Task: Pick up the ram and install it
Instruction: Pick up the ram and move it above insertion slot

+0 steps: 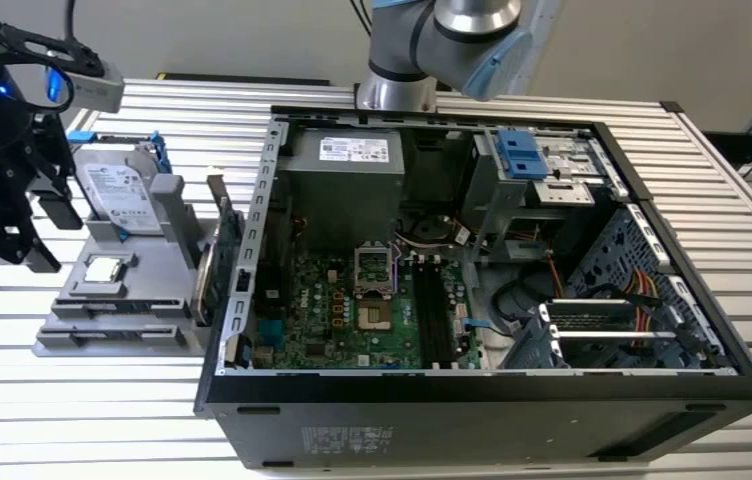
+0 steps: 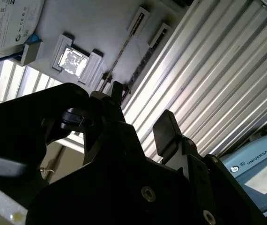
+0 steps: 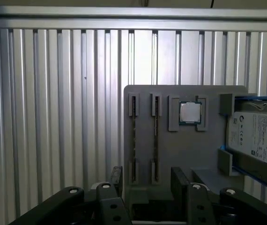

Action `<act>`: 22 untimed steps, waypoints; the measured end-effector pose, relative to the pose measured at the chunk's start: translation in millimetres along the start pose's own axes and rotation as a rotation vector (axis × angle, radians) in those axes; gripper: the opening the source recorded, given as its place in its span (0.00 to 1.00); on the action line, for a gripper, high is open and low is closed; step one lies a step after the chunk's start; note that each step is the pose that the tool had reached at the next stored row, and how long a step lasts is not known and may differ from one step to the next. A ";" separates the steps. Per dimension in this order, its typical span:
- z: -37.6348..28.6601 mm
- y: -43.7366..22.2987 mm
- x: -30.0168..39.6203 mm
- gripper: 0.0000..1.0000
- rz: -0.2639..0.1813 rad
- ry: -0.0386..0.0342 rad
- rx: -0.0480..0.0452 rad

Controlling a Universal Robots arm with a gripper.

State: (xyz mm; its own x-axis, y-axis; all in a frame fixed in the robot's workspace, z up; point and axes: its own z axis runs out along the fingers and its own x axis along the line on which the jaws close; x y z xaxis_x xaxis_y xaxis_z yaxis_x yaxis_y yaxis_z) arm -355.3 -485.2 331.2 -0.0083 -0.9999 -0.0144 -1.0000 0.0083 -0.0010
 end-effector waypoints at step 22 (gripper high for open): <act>12.3 0.0 0.2 1.00 0.000 0.0000 -0.0002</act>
State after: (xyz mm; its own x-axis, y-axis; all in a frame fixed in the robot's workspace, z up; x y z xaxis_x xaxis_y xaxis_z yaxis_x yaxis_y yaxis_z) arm -355.3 -485.2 318.9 -0.0083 -0.9999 -0.0144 -1.0000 0.0083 -0.0008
